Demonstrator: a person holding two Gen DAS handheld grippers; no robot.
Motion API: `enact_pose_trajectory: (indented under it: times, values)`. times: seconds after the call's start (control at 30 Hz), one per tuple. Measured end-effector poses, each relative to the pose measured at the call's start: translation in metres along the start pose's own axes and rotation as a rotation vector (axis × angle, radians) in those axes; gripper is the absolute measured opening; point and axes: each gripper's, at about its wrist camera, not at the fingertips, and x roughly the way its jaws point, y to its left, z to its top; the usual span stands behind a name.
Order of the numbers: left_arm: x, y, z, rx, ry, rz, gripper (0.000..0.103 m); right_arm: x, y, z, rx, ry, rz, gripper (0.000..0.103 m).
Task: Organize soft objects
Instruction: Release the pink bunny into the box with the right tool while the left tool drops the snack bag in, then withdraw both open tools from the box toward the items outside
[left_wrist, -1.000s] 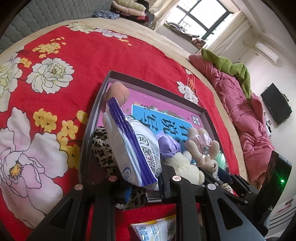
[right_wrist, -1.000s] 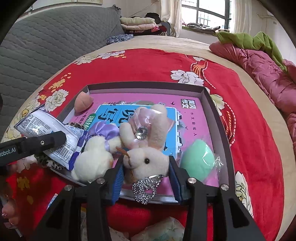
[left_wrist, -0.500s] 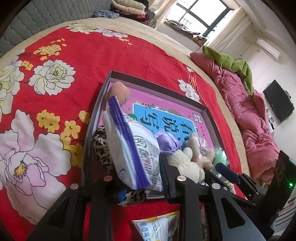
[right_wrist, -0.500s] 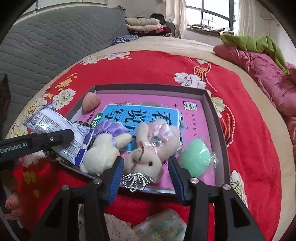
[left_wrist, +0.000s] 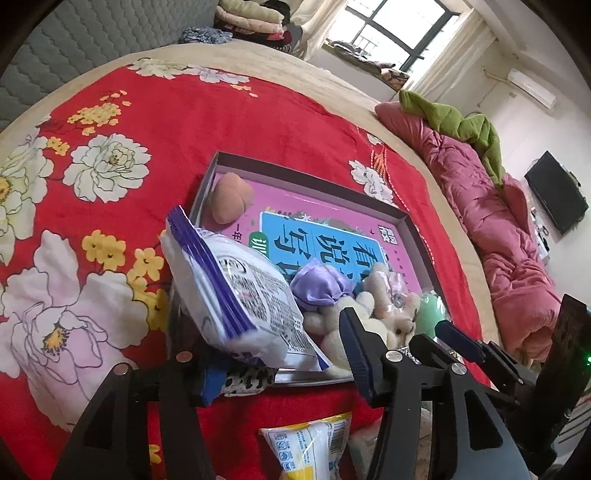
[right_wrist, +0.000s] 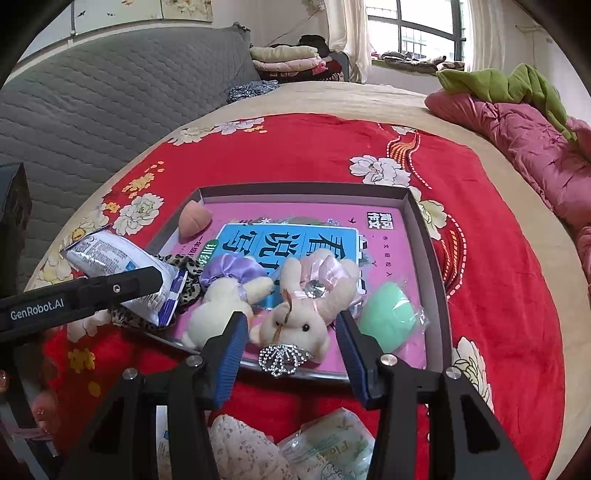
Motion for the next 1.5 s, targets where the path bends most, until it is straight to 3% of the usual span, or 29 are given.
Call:
enact_pose_trajectory:
  times: [0.17, 0.43, 0.63, 0.97, 1.5]
  values:
    - [-0.002, 0.001, -0.001, -0.015, 0.019, -0.002, 0.062, -0.008, 0.000, -0.001, 0.000, -0.019, 0.004, 0.050]
    - [-0.001, -0.008, -0.002, -0.060, 0.036, -0.075, 0.073, -0.023, -0.009, 0.000, 0.041, -0.053, 0.025, 0.050]
    - [-0.019, -0.020, 0.002, -0.055, -0.066, -0.117, 0.075, -0.032, -0.017, -0.001, 0.055, -0.071, 0.029, 0.050]
    - [-0.039, -0.009, 0.011, -0.059, -0.167, -0.003, 0.075, -0.040, -0.036, -0.005, 0.100, -0.086, 0.033, 0.050]
    - [-0.072, -0.012, 0.004, -0.050, -0.215, 0.046, 0.076, -0.053, -0.039, -0.005, 0.099, -0.112, 0.041, 0.050]
